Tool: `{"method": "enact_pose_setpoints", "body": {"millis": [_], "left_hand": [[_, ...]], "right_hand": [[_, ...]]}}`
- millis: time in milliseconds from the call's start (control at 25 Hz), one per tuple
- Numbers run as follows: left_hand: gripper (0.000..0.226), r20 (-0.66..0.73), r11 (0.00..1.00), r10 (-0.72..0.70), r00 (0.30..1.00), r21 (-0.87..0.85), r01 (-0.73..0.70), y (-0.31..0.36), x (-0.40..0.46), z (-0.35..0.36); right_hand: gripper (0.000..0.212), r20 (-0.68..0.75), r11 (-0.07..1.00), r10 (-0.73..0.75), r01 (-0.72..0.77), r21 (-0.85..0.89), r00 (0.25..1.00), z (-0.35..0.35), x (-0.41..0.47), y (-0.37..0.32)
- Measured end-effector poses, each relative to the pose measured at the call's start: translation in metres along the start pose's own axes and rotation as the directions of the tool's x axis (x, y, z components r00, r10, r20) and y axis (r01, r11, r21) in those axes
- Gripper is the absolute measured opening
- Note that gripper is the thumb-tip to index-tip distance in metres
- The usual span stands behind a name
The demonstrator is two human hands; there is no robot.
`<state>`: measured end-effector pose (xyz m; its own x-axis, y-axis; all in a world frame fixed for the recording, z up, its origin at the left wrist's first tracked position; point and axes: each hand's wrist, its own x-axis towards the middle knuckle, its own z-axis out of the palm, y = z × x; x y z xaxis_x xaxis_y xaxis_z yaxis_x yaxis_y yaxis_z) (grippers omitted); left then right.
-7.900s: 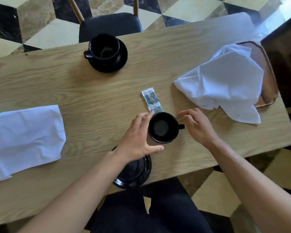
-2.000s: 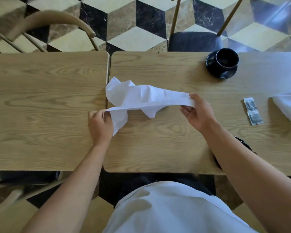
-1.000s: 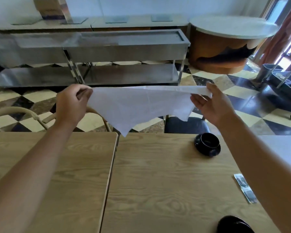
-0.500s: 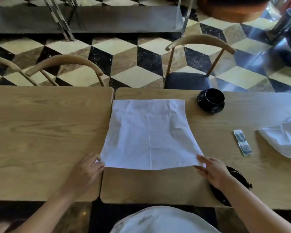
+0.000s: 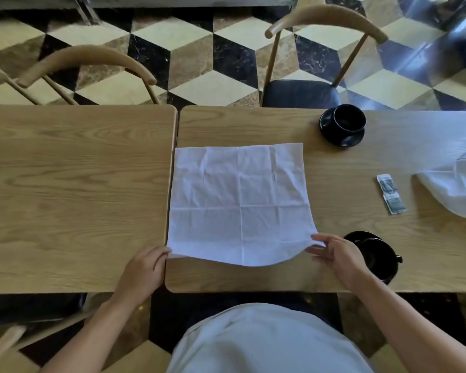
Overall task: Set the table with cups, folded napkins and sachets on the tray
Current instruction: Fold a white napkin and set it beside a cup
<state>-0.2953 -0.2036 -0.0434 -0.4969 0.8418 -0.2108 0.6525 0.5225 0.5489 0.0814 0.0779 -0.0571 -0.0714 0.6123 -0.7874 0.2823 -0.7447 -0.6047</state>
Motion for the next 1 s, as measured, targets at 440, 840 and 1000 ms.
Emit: {"method": "enact_pose_setpoints", "body": {"millis": [440, 840, 1000], "left_hand": [[0.012, -0.164, 0.73, -0.471, 0.867, -0.623, 0.28, 0.014, 0.146, -0.024], [0.013, -0.171, 0.704, -0.487, 0.856, -0.657, 0.269, 0.0, 0.28, 0.002], [0.016, -0.252, 0.824, -0.42, 0.872, -0.509, 0.25, -0.003, 0.301, 0.005]], "right_hand": [[0.018, 0.036, 0.94, -0.27, 0.272, -0.206, 0.962, 0.034, 0.061, -0.094], [0.017, 0.031, 0.84, -0.424, 0.406, -0.359, 0.905, 0.061, 0.181, -0.146], [0.01, 0.0, 0.809, -0.504, 0.472, -0.35, 0.864, 0.07, 0.192, -0.155]]}}
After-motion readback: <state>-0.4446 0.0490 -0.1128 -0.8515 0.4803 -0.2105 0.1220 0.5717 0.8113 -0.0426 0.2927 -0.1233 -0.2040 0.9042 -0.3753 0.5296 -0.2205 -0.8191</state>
